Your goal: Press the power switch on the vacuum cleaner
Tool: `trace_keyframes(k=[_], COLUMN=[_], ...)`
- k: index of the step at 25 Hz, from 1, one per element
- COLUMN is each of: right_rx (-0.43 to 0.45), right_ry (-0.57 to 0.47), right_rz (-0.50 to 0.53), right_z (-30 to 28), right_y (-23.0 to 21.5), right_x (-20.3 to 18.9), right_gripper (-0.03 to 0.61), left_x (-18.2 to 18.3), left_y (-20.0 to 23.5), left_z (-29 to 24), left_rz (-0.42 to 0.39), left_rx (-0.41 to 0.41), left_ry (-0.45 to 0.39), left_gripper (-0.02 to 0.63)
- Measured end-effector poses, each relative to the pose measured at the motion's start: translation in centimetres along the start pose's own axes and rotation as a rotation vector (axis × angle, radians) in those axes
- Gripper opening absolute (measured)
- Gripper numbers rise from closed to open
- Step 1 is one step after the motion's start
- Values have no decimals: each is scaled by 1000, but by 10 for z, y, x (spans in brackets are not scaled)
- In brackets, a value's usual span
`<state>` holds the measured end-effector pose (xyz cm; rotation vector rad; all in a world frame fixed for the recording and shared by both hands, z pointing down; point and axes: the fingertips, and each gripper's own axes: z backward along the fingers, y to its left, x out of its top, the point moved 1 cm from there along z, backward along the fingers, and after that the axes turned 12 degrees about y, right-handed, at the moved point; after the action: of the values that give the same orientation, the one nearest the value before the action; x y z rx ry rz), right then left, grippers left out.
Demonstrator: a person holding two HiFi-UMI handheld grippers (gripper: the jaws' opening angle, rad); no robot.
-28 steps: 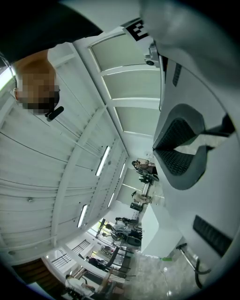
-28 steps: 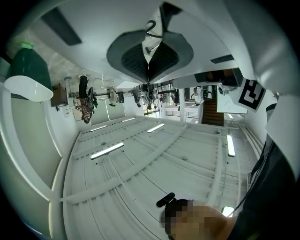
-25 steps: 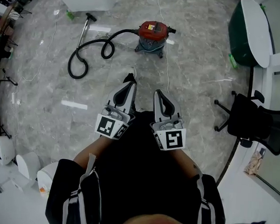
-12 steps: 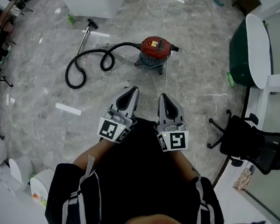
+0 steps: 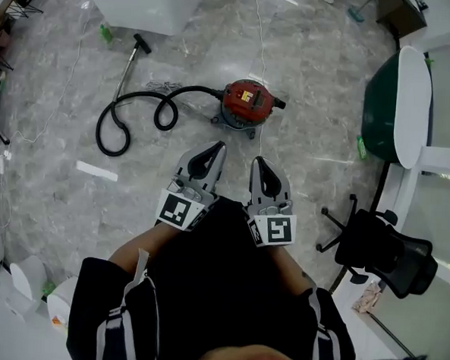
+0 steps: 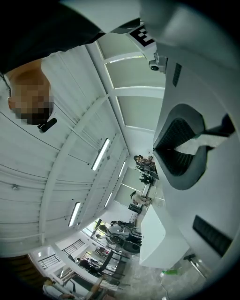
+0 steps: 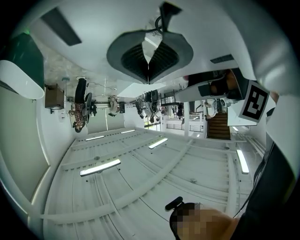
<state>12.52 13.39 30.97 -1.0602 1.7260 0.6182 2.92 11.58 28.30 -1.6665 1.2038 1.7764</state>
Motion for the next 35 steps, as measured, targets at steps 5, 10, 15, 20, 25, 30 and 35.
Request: trace_keyframes(k=[5,10,15,20,25,30,35], right_rx=[-21,-69,-95,-82,-26,52,61], right_ry=[43,85,94,120,181,250,320], right_rz=[-17,-24,-42,-41,-50,0,14], right_z=[-58,-102,-129,-137,-165,-195,-235], right_y=[-17,-43,-68,-81,-108,-121,-153], right_x=[21,37,43,31,6,-10,-35], right_gripper=[15,16,17,17,17,17,17], left_x=[16,18,25,32,17,8,3], left_y=[56,82,104,103,108,119,116], left_z=[-36,-71,-107,-124,-158,-169,-187], left_rz=[56,62,104,85,21,1,70], left_rx=[8,-46,-55,-46,11,87,116], left_ry=[10,21,26,16,60,109,106], left_gripper=[18,18,18,18,18,18,18])
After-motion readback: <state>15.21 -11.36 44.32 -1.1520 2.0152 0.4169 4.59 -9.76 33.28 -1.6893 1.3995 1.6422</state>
